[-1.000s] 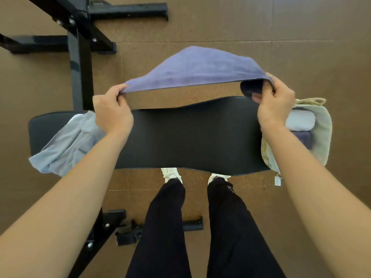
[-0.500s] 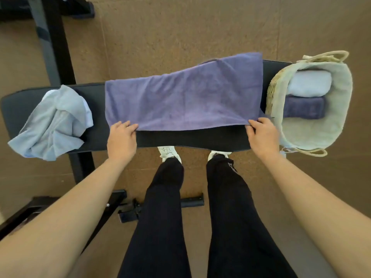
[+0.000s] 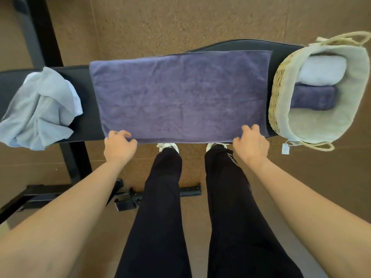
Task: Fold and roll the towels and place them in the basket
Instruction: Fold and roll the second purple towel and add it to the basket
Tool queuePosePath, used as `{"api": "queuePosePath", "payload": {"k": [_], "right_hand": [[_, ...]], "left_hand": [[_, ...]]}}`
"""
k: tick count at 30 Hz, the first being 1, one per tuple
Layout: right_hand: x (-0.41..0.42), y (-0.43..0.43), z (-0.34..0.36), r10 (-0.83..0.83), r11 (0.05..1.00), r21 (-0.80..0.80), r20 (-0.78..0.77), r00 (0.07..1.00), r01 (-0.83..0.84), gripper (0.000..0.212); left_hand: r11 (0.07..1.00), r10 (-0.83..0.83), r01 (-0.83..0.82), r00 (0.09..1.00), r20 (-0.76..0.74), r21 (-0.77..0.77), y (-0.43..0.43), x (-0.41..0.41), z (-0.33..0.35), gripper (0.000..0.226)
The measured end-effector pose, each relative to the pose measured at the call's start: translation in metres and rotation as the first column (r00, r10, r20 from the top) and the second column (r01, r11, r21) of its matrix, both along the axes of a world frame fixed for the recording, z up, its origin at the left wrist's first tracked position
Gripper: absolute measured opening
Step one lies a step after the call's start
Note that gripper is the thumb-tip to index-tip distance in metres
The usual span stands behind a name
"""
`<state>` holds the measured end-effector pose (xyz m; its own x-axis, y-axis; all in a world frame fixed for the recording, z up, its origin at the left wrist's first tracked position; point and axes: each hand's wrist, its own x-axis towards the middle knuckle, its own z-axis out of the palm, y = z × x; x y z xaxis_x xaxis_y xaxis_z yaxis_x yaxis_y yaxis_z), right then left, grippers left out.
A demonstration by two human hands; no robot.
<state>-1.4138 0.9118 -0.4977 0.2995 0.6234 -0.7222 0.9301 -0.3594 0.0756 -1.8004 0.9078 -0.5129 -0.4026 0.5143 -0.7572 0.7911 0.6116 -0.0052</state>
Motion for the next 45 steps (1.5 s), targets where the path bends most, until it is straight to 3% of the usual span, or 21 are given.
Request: {"api": "queuePosePath", "payload": {"k": [3, 8, 12, 16, 19, 22, 25, 27, 29, 32, 34, 36, 40, 43, 45], "right_hand": [[-0.034, 0.020, -0.006, 0.046, 0.996, 0.085, -0.168, 0.985, -0.032, 0.029], [-0.102, 0.050, -0.023, 0.198, 0.980, 0.098, -0.454, 0.869, -0.171, 0.040], [-0.151, 0.062, -0.032, 0.292, 0.955, 0.101, -0.487, 0.823, -0.278, 0.047], [-0.186, 0.056, -0.038, 0.339, 0.933, 0.064, -0.488, 0.804, -0.354, 0.059], [-0.199, 0.048, -0.038, 0.342, 0.928, 0.021, -0.439, 0.831, -0.371, 0.066], [-0.209, 0.043, -0.036, 0.307, 0.943, 0.005, -0.405, 0.862, -0.333, 0.065], [-0.221, 0.042, -0.033, 0.094, 0.994, 0.003, -0.503, 0.859, -0.108, 0.056], [-0.237, 0.044, -0.027, -0.203, 0.977, -0.079, -0.648, 0.734, 0.200, 0.047], [-0.257, 0.047, -0.020, -0.451, 0.874, -0.230, -0.712, 0.538, 0.429, 0.040], [-0.279, 0.053, -0.014, -0.597, 0.765, -0.378, -0.720, 0.354, 0.522, 0.030], [-0.283, 0.055, -0.014, -0.626, 0.733, -0.413, -0.719, 0.301, 0.540, 0.022], [-0.283, 0.056, -0.018, -0.610, 0.749, -0.388, -0.722, 0.328, 0.538, 0.018], [-0.278, 0.056, -0.027, -0.455, 0.870, -0.237, -0.724, 0.519, 0.432, 0.011], [-0.274, 0.054, -0.024, -0.386, 0.910, -0.211, -0.745, 0.544, 0.358, 0.014], [-0.270, 0.051, -0.021, -0.361, 0.923, -0.204, -0.755, 0.547, 0.327, 0.015]], "left_hand": [[0.975, 0.195, -0.192, 0.981, -0.011, 0.111, 0.011, -0.007, -0.003, 0.029], [0.926, 0.285, -0.268, 0.958, -0.027, 0.264, 0.023, -0.024, -0.014, 0.048], [0.795, 0.591, -0.571, 0.805, -0.049, 0.204, 0.028, -0.038, -0.028, 0.058], [0.698, 0.697, -0.693, 0.715, 0.053, 0.178, 0.023, -0.047, -0.030, 0.052], [0.765, 0.624, -0.630, 0.777, 0.084, 0.136, 0.017, -0.053, -0.029, 0.026], [0.847, 0.479, -0.491, 0.871, 0.105, 0.204, 0.014, -0.059, -0.021, 0.019], [0.854, 0.344, -0.409, 0.908, 0.241, 0.322, 0.012, -0.060, -0.011, 0.021], [0.858, 0.257, -0.389, 0.891, 0.375, 0.336, 0.012, -0.054, -0.005, 0.022], [0.868, 0.185, -0.371, 0.858, 0.479, 0.329, 0.015, -0.045, 0.000, 0.021], [0.883, 0.188, -0.415, 0.739, 0.647, 0.218, 0.022, -0.034, 0.008, 0.014], [0.889, 0.231, -0.440, 0.668, 0.707, 0.125, 0.026, -0.032, 0.013, 0.013], [0.883, 0.263, -0.453, 0.693, 0.671, 0.122, 0.030, -0.035, 0.016, 0.015], [0.816, 0.313, -0.520, 0.765, 0.563, 0.252, 0.050, -0.041, 0.016, 0.015], [0.895, 0.209, -0.394, 0.784, 0.585, 0.208, 0.085, -0.038, 0.013, 0.051], [0.952, 0.136, -0.256, 0.844, 0.518, 0.167, 0.106, -0.035, 0.008, 0.046]]}}
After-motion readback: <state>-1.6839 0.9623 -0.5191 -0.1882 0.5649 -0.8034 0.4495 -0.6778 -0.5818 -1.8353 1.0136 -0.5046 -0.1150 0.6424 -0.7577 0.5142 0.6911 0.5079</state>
